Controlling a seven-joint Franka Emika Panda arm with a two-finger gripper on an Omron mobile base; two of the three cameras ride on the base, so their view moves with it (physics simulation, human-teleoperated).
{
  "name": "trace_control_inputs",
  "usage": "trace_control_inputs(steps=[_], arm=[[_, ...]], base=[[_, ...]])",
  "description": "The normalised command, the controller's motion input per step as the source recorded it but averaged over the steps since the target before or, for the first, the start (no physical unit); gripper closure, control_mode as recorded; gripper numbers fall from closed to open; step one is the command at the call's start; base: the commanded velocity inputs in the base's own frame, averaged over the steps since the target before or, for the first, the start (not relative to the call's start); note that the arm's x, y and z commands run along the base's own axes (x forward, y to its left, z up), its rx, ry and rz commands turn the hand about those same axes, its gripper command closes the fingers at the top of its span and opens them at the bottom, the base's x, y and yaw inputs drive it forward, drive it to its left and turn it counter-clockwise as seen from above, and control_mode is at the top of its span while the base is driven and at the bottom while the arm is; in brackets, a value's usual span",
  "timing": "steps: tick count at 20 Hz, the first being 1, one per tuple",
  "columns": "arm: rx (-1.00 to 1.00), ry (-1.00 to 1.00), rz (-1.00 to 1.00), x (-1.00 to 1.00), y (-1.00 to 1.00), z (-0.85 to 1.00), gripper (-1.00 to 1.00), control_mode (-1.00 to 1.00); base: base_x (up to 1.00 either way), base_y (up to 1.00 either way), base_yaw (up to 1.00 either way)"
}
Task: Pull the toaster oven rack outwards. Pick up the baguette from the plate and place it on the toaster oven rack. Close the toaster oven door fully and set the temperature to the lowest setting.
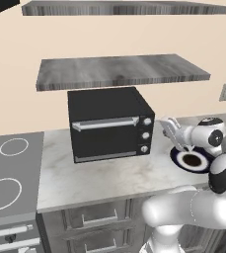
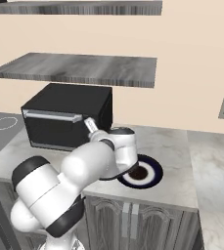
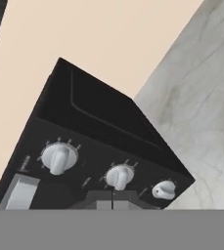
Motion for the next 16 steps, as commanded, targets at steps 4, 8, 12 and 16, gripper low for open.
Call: trace_control_inputs(steps=[4,8,12,16], arm=[[0.0,0.05,0.22,0.0,-0.23,0.44,1.0,-1.0],[0.0,0.07,0.18,0.06,-0.25,0.39,1.0,-1.0],[0.0,0.16,0.18,0.16,-0.15,0.31,1.0,-1.0],[0.01,0.13,0.21,0.38,-0.13,0.28,1.0,-1.0]], base=[[0.0,0.0,0.0],[0.0,0.0,0.0],[0.0,0.0,0.0],[0.0,0.0,0.0]])
